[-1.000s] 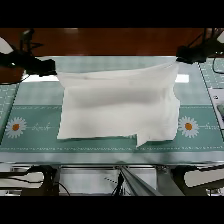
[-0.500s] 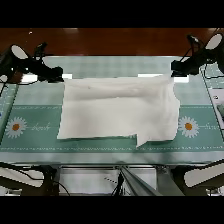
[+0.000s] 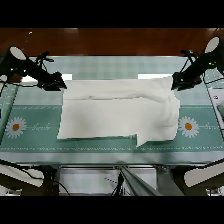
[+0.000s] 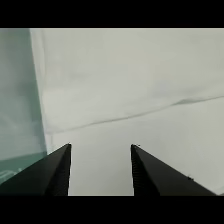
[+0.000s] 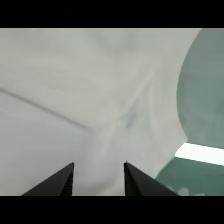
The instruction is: Fold the shirts.
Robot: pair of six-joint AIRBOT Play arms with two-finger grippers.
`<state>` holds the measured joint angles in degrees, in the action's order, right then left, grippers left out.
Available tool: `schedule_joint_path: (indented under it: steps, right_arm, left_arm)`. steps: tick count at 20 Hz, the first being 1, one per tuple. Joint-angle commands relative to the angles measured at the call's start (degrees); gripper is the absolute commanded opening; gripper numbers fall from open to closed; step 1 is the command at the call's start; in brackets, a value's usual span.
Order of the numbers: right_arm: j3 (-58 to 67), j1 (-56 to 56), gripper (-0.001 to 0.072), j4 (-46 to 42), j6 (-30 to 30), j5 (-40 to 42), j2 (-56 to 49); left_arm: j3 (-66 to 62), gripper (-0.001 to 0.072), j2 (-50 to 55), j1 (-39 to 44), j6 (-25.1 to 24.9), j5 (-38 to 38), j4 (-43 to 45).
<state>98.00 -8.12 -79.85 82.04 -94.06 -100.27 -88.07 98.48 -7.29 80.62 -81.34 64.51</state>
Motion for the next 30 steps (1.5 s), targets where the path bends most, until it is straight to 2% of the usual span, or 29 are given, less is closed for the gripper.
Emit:
schedule_joint_path:
  steps: [1, 3, 5, 7, 9, 12, 16, 17, 18, 24, 28, 29, 30]
  right_arm:
    - [-0.35, -2.49, 0.0394, -5.25, -0.46, -9.84, 1.42]
    - [-4.94, -6.08, 0.0394, -6.58, -0.22, -6.64, 5.44]
    - [-14.08, -11.06, 0.0396, -4.37, -0.96, -0.7, 10.93]
    - [-24.13, -16.39, 0.0442, 1.14, -3.96, 4.44, 15.67]
    - [-33.33, -20.37, 0.0475, 5.42, -7.08, 9.16, 19.5]
    - [-42.58, -22.88, 0.0476, 8.7, -10.38, 13.86, 23.3]
    - [-45.86, -22.88, 0.0475, 10.03, -11.67, 16.85, 25.83]
    - [-45.86, -22.88, 0.0475, 10.45, -11.87, 16.92, 26.1]
    - [-45.86, -22.88, 0.0475, 10.54, -11.85, 16.98, 26.29]
    - [-45.86, -22.88, 0.0474, 10.82, -11.82, 16.94, 27.67]
    - [-45.86, -22.88, 0.0474, 10.91, -11.41, 17.14, 30.71]
    - [-45.86, -22.88, 0.0474, 10.91, -11.06, 17.18, 31.5]
    - [-45.86, -22.88, 0.0475, 10.88, -10.75, 17.07, 32.02]
  left_arm:
    - [1.05, 0.044, -1.4, -3.93, 0.15, -9.7, 0.59]
    - [6.38, 0.044, -5.53, -6.97, -0.81, -8.04, 0.52]
    - [15.76, 0.044, -11.13, -9.62, -4.31, -5.31, -0.09]
    - [26.69, 0.0445, -16.31, -12.17, -5.7, -1.88, -0.94]
    - [35.54, 0.0448, -19.02, -14.62, -10.16, -1.53, -3.74]
    - [43.67, 0.0447, -19.32, -17.49, -13.46, -1.57, -6.38]
    - [47.63, 0.0452, -19.15, -17.79, -13.9, 1.09, -7.15]
    - [47.87, 0.0534, -19.12, -17.79, -13.88, 1.68, -7.19]
    - [47.98, 0.0652, -19.12, -17.79, -13.9, 1.88, -7.41]
    - [50.05, 0.0645, -19.12, -17.18, -13.88, 3.39, -8.13]
    - [52.65, 0.0634, -18.21, -11.26, -13.92, 9.03, -12.0]
    - [52.65, 0.0533, -17.38, -9.64, -13.92, 9.66, -12.79]
    - [52.65, 0.0307, -16.35, -8.24, -13.9, 10.27, -13.38]
